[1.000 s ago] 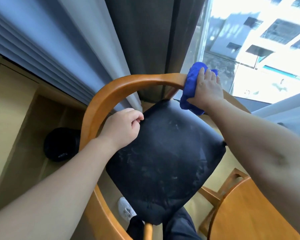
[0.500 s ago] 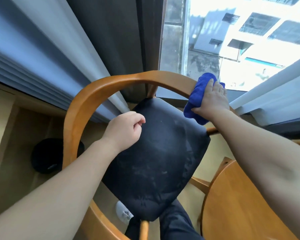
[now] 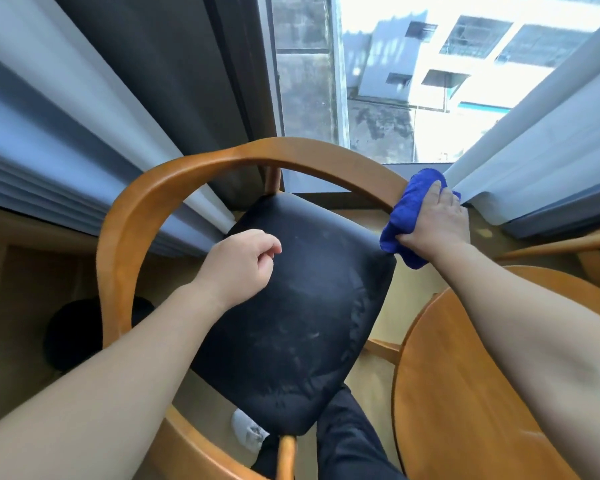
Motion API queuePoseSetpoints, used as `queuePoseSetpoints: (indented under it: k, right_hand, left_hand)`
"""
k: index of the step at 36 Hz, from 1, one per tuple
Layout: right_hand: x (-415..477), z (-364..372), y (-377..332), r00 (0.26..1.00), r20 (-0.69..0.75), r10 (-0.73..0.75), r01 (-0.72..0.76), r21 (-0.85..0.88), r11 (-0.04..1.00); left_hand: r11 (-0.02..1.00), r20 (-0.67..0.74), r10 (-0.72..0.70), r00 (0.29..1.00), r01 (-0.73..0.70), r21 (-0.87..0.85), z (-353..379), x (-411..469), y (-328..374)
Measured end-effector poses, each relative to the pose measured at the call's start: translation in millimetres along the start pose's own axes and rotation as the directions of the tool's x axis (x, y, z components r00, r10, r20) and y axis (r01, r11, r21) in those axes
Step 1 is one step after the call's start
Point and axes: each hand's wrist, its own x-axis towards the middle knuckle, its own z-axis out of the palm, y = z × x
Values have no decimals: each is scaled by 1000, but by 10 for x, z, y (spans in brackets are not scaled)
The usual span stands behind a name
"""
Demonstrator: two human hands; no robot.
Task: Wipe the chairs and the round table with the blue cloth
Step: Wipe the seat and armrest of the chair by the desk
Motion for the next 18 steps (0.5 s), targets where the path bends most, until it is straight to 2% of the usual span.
queuePoseSetpoints:
  k: [6, 10, 12, 15, 18]
  right_hand:
    - [-110, -36, 66, 997, -17, 79, -78, 32, 996]
    - [-287, -142, 14, 991, -86, 101, -84, 177, 981]
    - [-413, -223, -154, 989, -131, 68, -28, 282, 959]
    - [-634, -300, -706, 989, -147, -19, 94, 520, 849]
    - [-778, -265, -1449, 995, -83, -56, 99, 720, 687]
  left_hand:
    - [998, 10, -61, 998, 61, 27, -170, -302, -214]
    - [979, -9, -182, 983, 182, 94, -393, -669, -595]
    - [962, -47, -245, 968, 249, 109, -504, -839, -762]
    - [934, -142, -309, 941, 328, 139, -618, -1046, -950]
    - [878, -160, -439, 884, 460, 132, -649, -1185, -1075]
